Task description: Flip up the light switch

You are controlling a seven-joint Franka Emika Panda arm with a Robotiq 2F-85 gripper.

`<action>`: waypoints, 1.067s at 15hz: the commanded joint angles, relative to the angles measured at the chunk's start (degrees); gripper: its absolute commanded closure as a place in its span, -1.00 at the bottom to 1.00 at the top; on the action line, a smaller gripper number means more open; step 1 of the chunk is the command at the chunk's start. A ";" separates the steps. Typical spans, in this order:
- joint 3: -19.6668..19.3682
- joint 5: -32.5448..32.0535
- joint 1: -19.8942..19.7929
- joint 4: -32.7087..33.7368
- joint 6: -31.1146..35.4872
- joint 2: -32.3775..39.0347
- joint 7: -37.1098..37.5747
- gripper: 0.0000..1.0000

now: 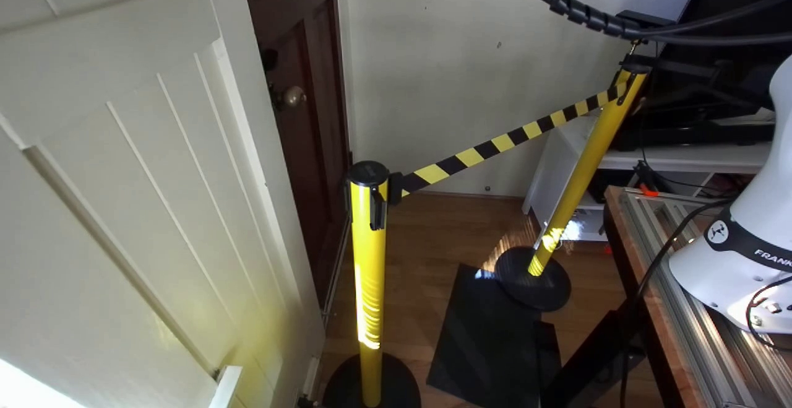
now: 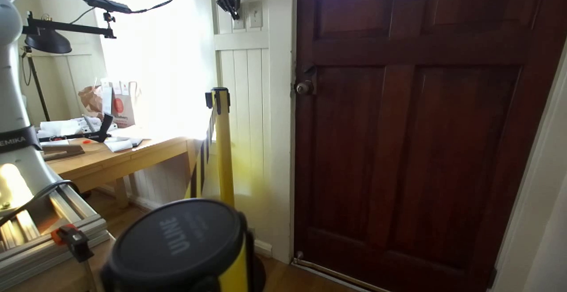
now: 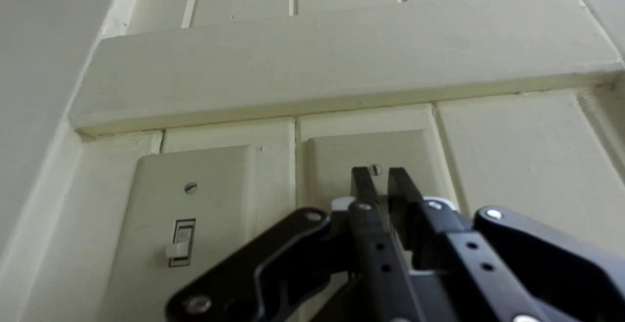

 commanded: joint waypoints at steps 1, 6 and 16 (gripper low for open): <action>-0.72 -0.98 0.72 3.06 0.02 1.93 1.53 0.93; -0.59 -0.99 0.74 3.86 -0.47 1.46 0.65 0.96; -0.43 -1.00 0.90 4.70 -0.24 -0.19 0.38 0.96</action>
